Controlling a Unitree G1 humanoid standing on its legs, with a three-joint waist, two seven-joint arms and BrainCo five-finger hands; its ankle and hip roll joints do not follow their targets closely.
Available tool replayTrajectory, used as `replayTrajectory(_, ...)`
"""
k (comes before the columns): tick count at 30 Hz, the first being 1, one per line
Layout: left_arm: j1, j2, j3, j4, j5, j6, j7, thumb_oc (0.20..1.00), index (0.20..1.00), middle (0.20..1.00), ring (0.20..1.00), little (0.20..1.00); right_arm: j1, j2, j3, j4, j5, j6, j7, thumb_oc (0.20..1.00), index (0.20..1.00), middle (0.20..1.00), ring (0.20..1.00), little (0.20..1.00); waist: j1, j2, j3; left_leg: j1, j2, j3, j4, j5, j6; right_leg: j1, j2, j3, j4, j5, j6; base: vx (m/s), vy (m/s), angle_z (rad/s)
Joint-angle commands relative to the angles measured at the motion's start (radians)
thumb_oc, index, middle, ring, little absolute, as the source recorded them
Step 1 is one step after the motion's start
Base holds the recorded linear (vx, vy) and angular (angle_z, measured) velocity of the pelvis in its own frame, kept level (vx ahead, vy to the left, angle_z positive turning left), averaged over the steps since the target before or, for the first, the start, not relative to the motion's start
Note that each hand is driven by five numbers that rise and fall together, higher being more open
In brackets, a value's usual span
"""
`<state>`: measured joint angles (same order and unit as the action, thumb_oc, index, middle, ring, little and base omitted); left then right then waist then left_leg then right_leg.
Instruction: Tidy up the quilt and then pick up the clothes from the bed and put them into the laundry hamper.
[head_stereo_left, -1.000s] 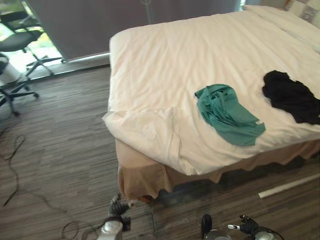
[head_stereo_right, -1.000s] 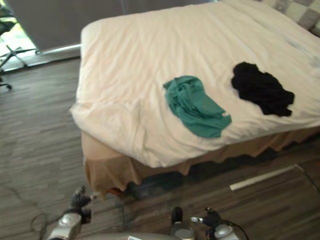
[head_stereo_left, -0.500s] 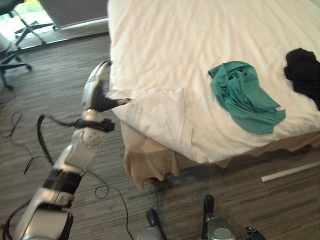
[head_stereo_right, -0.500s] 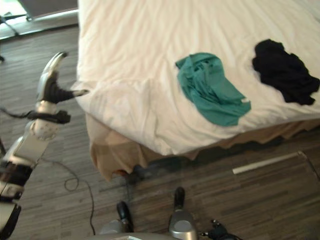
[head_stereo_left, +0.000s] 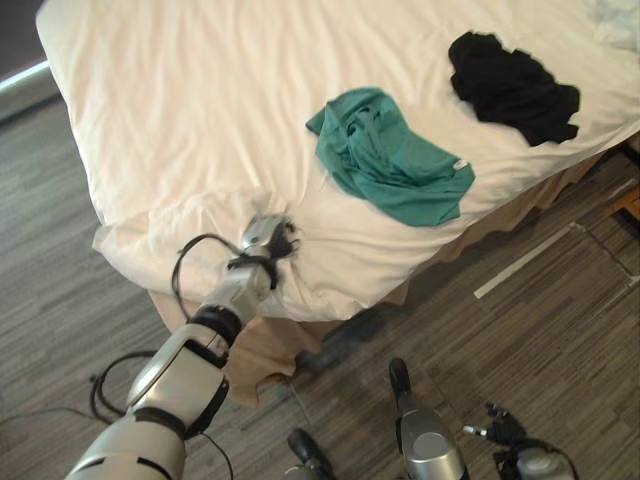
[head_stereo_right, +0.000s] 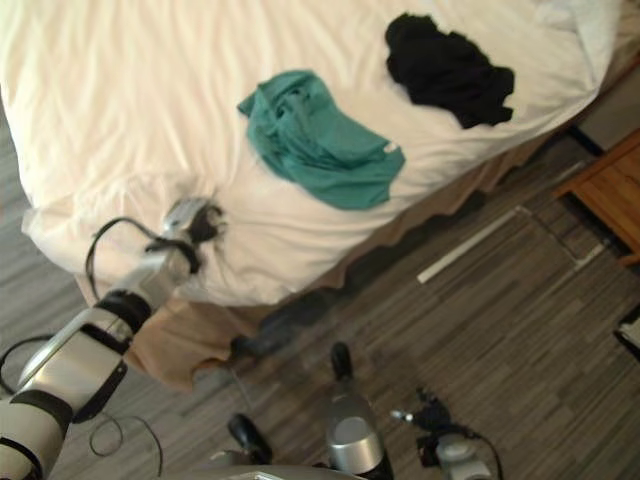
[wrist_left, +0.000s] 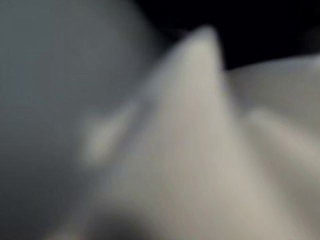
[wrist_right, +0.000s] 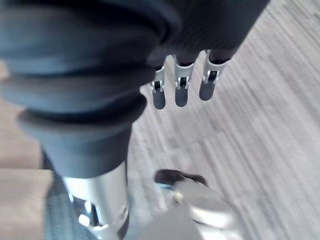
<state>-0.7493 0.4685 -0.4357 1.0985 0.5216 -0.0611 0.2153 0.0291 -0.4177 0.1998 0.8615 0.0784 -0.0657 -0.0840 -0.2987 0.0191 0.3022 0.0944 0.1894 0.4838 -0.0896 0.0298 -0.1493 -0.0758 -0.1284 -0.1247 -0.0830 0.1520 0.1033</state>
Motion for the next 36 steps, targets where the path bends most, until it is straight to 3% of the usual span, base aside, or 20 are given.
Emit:
replayTrajectory(1,0.191,0.193,0.143,0.123,-0.08,0.112,-0.018,0.2,0.2,0.2,0.2,0.2,0.009,-0.054,-0.075,-0.002,-0.03,0.005,-0.032,1.0,1.0,1.0,1.0,1.0,0.076,-0.051,-0.068,0.018,0.048,-0.028,0.004,0.035,-0.029,-0.019,-0.084,-0.028,0.013,-0.037,0.127,0.08,-0.01,0.01)
replayTrajectory(5,0.384,0.25,0.249,0.048,-0.094,0.099,-0.007,0.2,0.2,0.2,0.2,0.2,-0.001,-0.121,-0.121,-0.107,-0.056,0.005,-0.046,1.0,1.0,1.0,1.0,1.0,0.106,-0.046,-0.086,0.027,0.048,-0.043,0.002,0.036,-0.029,0.006,-0.086,-0.045,0.011,-0.041,0.125,0.05,0.013,0.11)
replayTrajectory(9,0.56,0.263,0.293,0.012,-0.077,0.068,-0.014,0.2,0.2,0.2,0.2,0.2,-0.06,-0.17,-0.142,-0.217,-0.073,-0.017,-0.069,1.0,1.0,1.0,1.0,1.0,0.15,-0.044,-0.095,0.043,0.047,-0.06,0.002,0.026,-0.026,0.041,-0.09,-0.066,0.01,-0.051,0.127,0.03,0.022,0.2)
replayTrajectory(10,0.6,0.252,0.301,0.001,-0.073,0.062,-0.016,0.718,0.718,0.718,0.718,0.718,-0.076,-0.177,-0.142,-0.255,-0.072,-0.026,-0.074,1.0,1.0,1.0,1.0,1.0,0.159,-0.045,-0.098,0.041,0.046,-0.065,0.002,0.03,-0.024,0.044,-0.091,-0.072,0.009,-0.048,0.125,0.0,0.016,0.23)
replayTrajectory(11,0.633,0.233,0.31,-0.006,-0.084,0.054,-0.02,1.0,1.0,1.0,1.0,1.0,-0.098,-0.187,-0.142,-0.309,-0.073,-0.036,-0.078,1.0,1.0,1.0,1.0,1.0,0.171,-0.046,-0.099,0.042,0.046,-0.071,0.002,0.029,-0.023,0.05,-0.092,-0.079,0.009,-0.049,0.126,0.02,0.029,0.3)
replayTrajectory(16,0.726,0.085,0.317,-0.006,-0.196,0.035,-0.022,1.0,1.0,1.0,1.0,1.0,-0.295,-0.206,-0.066,-0.489,-0.064,-0.08,-0.092,1.0,1.0,1.0,1.0,1.0,0.245,-0.056,-0.095,0.03,0.045,-0.11,0.002,0.024,-0.016,0.07,-0.1,-0.113,0.011,-0.055,0.123,0.0,0.011,0.31)
replayTrajectory(17,0.743,0.059,0.314,-0.003,-0.213,0.032,-0.028,1.0,1.0,1.0,1.0,1.0,-0.362,-0.21,-0.022,-0.52,-0.063,-0.085,-0.078,0.78,0.78,0.78,0.78,0.78,0.258,-0.059,-0.092,0.021,0.045,-0.119,0.002,0.029,-0.015,0.066,-0.102,-0.119,0.01,-0.052,0.121,-0.03,-0.007,0.33)
replayTrajectory(18,0.752,0.038,0.306,0.01,-0.227,0.034,-0.034,1.0,1.0,1.0,1.0,1.0,-0.42,-0.214,0.019,-0.551,-0.074,-0.084,-0.068,0.376,0.376,0.376,0.376,0.376,0.276,-0.061,-0.087,0.018,0.047,-0.128,0.002,0.027,-0.015,0.069,-0.102,-0.126,0.011,-0.056,0.121,-0.07,-0.006,0.28)
replayTrajectory(19,0.762,0.015,0.297,0.037,-0.233,0.03,-0.037,1.0,1.0,1.0,1.0,1.0,-0.502,-0.204,0.077,-0.568,-0.085,-0.084,-0.059,0.2,0.2,0.2,0.2,0.2,0.289,-0.063,-0.079,0.004,0.047,-0.137,0.002,0.033,-0.014,0.062,-0.104,-0.13,0.01,-0.052,0.119,-0.07,-0.005,0.21)
replayTrajectory(21,0.766,-0.005,0.276,0.052,-0.237,0.027,-0.037,1.0,1.0,1.0,1.0,1.0,-0.59,-0.178,0.135,-0.589,-0.08,-0.089,-0.049,0.2,0.2,0.2,0.2,0.2,0.305,-0.065,-0.065,-0.013,0.048,-0.146,0.002,0.039,-0.014,0.052,-0.104,-0.134,0.01,-0.05,0.119,-0.12,-0.013,0.23)
replayTrajectory(22,0.758,-0.038,0.225,0.067,-0.241,0.027,-0.032,1.0,1.0,1.0,1.0,1.0,-0.755,-0.106,0.221,-0.564,-0.043,-0.093,-0.051,0.2,0.2,0.2,0.2,0.2,0.341,-0.067,-0.028,-0.054,0.05,-0.168,0.003,0.05,-0.016,0.025,-0.102,-0.139,0.013,-0.05,0.118,-0.19,-0.041,0.23)
replayTrajectory(25,0.687,-0.054,0.154,0.089,-0.251,0.02,-0.011,1.0,1.0,1.0,1.0,1.0,-1.002,-0.049,0.321,-0.404,-0.016,-0.081,-0.071,0.2,0.2,0.2,0.2,0.2,0.39,-0.059,0.03,-0.131,0.053,-0.205,0.008,0.08,-0.019,-0.036,-0.107,-0.15,0.032,-0.042,0.114,-0.21,-0.051,0.28)
replayTrajectory(29,0.554,-0.079,-0.012,0.109,-0.216,0.017,0.014,1.0,1.0,1.0,1.0,1.0,-1.193,0.088,0.391,-0.253,-0.004,-0.071,-0.094,0.2,0.2,0.2,0.2,0.2,0.427,-0.003,0.127,-0.27,0.065,-0.253,0.037,0.113,-0.031,-0.162,-0.149,-0.186,0.148,-0.071,0.118,-0.18,-0.039,0.55)
replayTrajectory(31,0.512,-0.093,-0.089,0.096,-0.173,0.018,0.018,1.0,1.0,1.0,1.0,1.0,-1.205,0.171,0.415,-0.194,0.007,-0.069,-0.092,0.2,0.2,0.2,0.2,0.2,0.43,0.021,0.145,-0.339,0.065,-0.265,0.059,0.119,-0.036,-0.219,-0.166,-0.196,0.19,-0.083,0.118,-0.14,0.008,0.41)
replayTrajectory(33,0.482,-0.114,-0.098,0.078,-0.196,0.018,0.032,1.0,1.0,1.0,1.0,1.0,-1.161,0.236,0.42,-0.153,0.033,-0.069,-0.085,0.2,0.2,0.2,0.2,0.2,0.43,0.04,0.16,-0.386,0.062,-0.271,0.082,0.124,-0.032,-0.269,-0.175,-0.196,0.224,-0.085,0.115,-0.08,0.025,0.26)
replayTrajectory(36,0.454,-0.172,-0.13,0.075,-0.191,0.025,0.047,1.0,1.0,1.0,1.0,1.0,-0.965,0.362,0.494,-0.164,0.049,-0.062,-0.025,0.2,0.2,0.2,0.2,0.2,0.412,0.044,0.176,-0.39,0.061,-0.261,0.098,0.111,-0.027,-0.289,-0.181,-0.186,0.252,-0.102,0.116,-0.01,0.048,0.18)
